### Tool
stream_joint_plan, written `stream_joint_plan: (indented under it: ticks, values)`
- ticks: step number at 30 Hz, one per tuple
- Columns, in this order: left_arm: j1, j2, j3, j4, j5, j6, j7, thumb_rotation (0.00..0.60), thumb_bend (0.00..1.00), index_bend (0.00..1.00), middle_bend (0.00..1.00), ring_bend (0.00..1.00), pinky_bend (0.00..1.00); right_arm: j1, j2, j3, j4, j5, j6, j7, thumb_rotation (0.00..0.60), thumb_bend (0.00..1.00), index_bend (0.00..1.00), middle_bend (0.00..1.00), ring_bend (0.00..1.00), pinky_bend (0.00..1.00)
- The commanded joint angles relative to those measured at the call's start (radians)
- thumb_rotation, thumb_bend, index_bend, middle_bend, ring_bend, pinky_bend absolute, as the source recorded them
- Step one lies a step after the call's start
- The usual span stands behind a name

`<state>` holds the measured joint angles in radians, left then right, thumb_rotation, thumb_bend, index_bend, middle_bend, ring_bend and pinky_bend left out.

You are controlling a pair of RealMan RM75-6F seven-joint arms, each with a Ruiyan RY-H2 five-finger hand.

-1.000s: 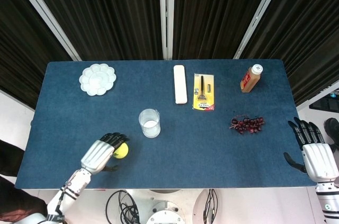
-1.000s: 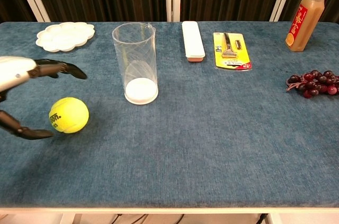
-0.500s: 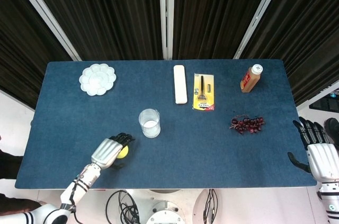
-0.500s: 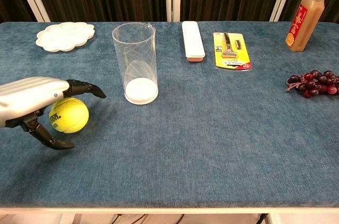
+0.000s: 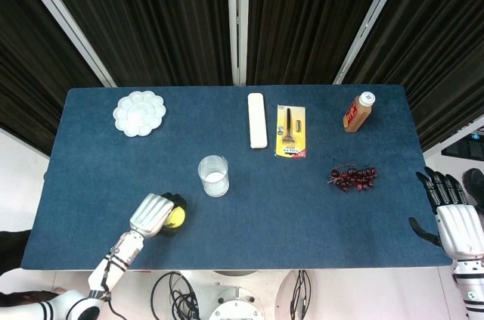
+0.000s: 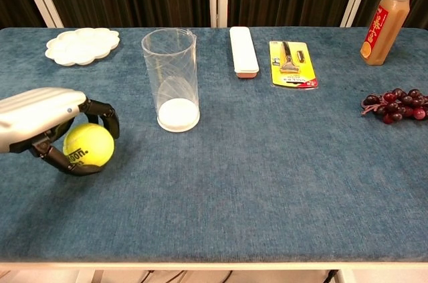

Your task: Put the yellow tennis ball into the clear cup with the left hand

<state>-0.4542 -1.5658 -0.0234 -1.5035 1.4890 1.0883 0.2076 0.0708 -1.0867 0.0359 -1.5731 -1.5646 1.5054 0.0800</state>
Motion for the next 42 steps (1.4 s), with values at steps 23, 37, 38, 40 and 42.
stream_joint_plan:
  ticks: [23,37,38,40,42]
  values:
    - [-0.142,0.180,-0.246,-0.255,-0.075,0.048,0.022,0.600,0.26,0.54,0.53,0.56,0.87,-0.006,0.002,0.004,0.006,-0.003,0.013,0.013,0.600,0.21,0.00,0.00,0.00,0.00]
    - [-0.268,0.027,-0.276,-0.135,-0.126,-0.005,0.017,0.600,0.26,0.54,0.54,0.56,0.83,-0.007,0.001,0.009,0.022,0.015,0.006,0.033,0.600,0.21,0.00,0.00,0.00,0.00]
    - [-0.273,0.022,-0.276,-0.130,-0.131,-0.008,0.020,0.600,0.26,0.54,0.54,0.56,0.83,-0.007,0.000,0.010,0.024,0.015,0.005,0.035,0.600,0.21,0.00,0.00,0.00,0.00]
    - [-0.282,0.011,-0.276,-0.119,-0.142,-0.011,0.024,0.600,0.26,0.54,0.54,0.56,0.83,-0.006,-0.001,0.010,0.028,0.015,0.004,0.040,0.600,0.21,0.00,0.00,0.00,0.00]
    - [-0.289,0.002,-0.274,-0.108,-0.150,-0.011,0.024,0.600,0.26,0.54,0.54,0.56,0.83,-0.006,-0.002,0.010,0.032,0.016,0.003,0.044,0.600,0.21,0.00,0.00,0.00,0.00]
